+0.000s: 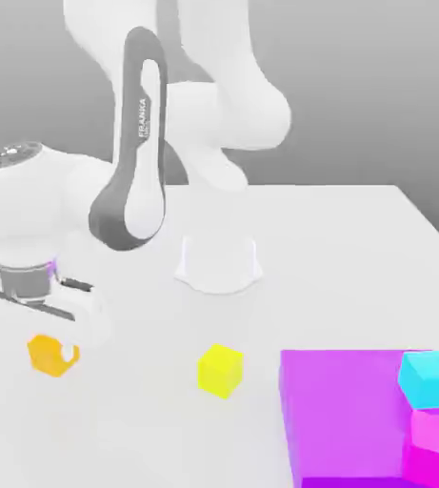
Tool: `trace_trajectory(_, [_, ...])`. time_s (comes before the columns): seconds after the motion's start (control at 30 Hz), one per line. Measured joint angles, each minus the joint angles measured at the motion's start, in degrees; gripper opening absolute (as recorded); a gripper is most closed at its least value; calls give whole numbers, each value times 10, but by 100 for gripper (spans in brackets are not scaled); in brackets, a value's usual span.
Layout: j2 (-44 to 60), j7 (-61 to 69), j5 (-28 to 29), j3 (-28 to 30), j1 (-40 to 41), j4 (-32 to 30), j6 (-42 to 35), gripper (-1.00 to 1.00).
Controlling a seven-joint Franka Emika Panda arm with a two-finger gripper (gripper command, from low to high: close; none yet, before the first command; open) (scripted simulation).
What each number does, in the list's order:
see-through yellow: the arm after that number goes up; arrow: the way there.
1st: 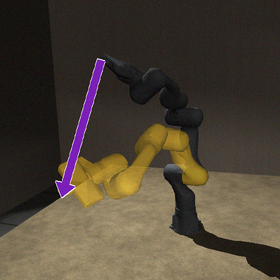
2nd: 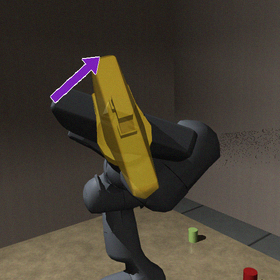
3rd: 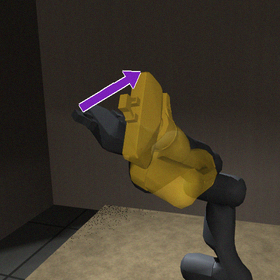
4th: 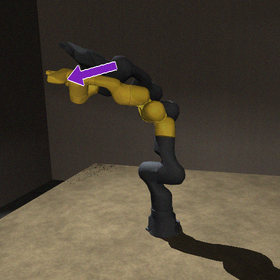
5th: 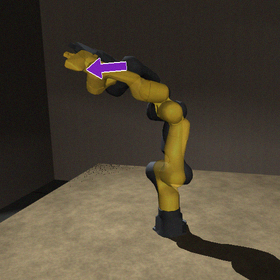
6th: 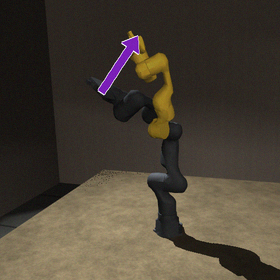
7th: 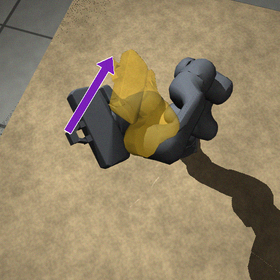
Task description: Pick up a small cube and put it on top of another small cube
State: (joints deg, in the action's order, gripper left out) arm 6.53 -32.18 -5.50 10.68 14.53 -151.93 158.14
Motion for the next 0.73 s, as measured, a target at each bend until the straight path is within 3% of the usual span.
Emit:
trace_trajectory(0.47, [-65,-148,46,-210,-355,126,-187,-100])
trace_trajectory(0.53, [-46,-163,58,-212,-408,129,-172,-100])
trace_trajectory(0.6, [-12,-172,68,-198,-389,124,-134,-100])
trace_trajectory(0.63, [3,-176,73,-197,-387,121,-116,100])
trace_trajectory(0.73, [3,-176,73,-197,-387,121,-116,100])
